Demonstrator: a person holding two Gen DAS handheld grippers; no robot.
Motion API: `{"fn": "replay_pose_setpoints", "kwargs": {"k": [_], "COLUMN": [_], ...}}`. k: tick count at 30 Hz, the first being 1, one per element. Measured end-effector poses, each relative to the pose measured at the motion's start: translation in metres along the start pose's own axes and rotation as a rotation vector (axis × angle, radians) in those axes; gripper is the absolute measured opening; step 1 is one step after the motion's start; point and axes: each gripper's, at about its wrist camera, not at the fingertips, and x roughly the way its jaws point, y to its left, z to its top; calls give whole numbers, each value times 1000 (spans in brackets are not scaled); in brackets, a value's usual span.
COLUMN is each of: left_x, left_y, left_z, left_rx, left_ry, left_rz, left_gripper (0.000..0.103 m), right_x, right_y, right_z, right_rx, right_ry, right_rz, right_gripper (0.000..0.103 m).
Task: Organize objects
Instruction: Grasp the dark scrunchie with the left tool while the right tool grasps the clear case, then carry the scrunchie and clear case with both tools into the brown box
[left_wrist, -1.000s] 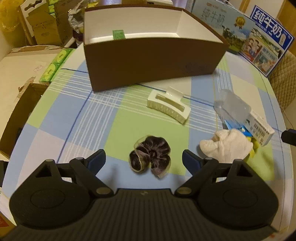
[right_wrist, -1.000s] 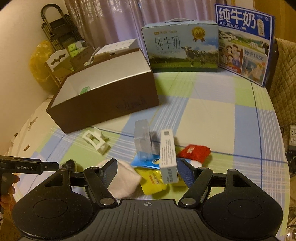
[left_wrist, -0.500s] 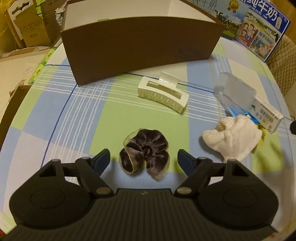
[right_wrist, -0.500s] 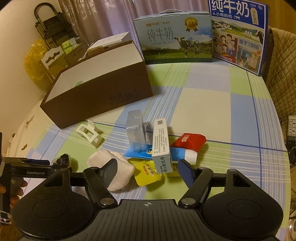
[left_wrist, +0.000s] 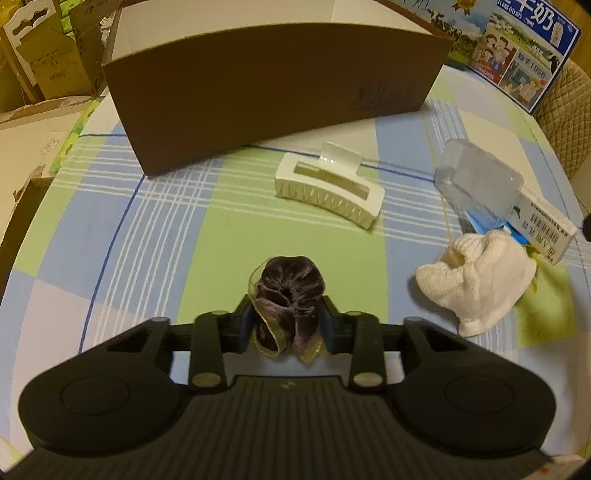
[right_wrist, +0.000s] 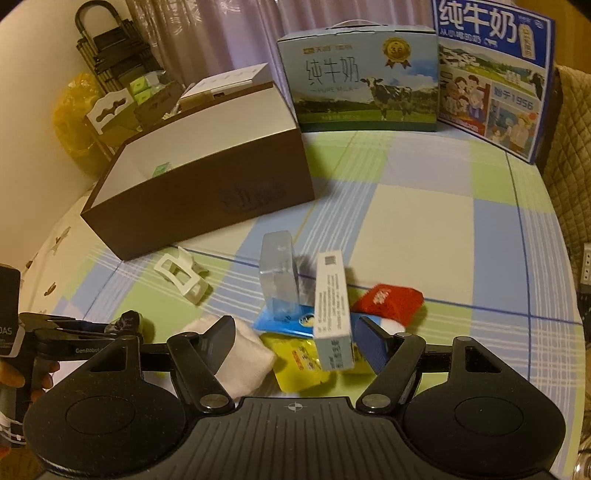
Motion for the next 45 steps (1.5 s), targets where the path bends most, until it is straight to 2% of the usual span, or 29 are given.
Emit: {"fn": "replay_pose_setpoints", "kwargs": {"k": [2,10,12,15,21,28,30,31,36,45], "left_x": [-4,-28,-33,-39,-49,-57,-60,-62,-68,-78], "left_y": [1,2,2,2,2,5,6,6,7,7], "left_z": [3,27,33,43,60,75,78,80,90,122], "left_rx": [-3,-21,-23,-26,-25,-31,-31,-31,-32,-25], "left_ry": [-11,-80,-96,-113,-151,-182,-194,-198,-219,-276], "left_rz": [1,-10,-13,-16,-15,-15,-17,-17,-20,-30], "left_gripper": [21,21,21,21,21,21,21,21,21,21], "right_x": [5,35,47,65,102,128,130,130,115,55], "right_y": [3,15,19,21,25,28,27,27,29,53], "right_z": [4,30,37,45,62,66,66,66,72,119], "right_rx": [-16,-97,-117,-137,-163,-188,-186,-188,-183,-181], "right_ry": [1,10,25,58,152,229,241,243,205,8], "right_rz": [6,5,4,-9,-27,-56,-51,-48,-12,114], "right_gripper": [69,67,58,53,46,40,27,27,26,26]}}
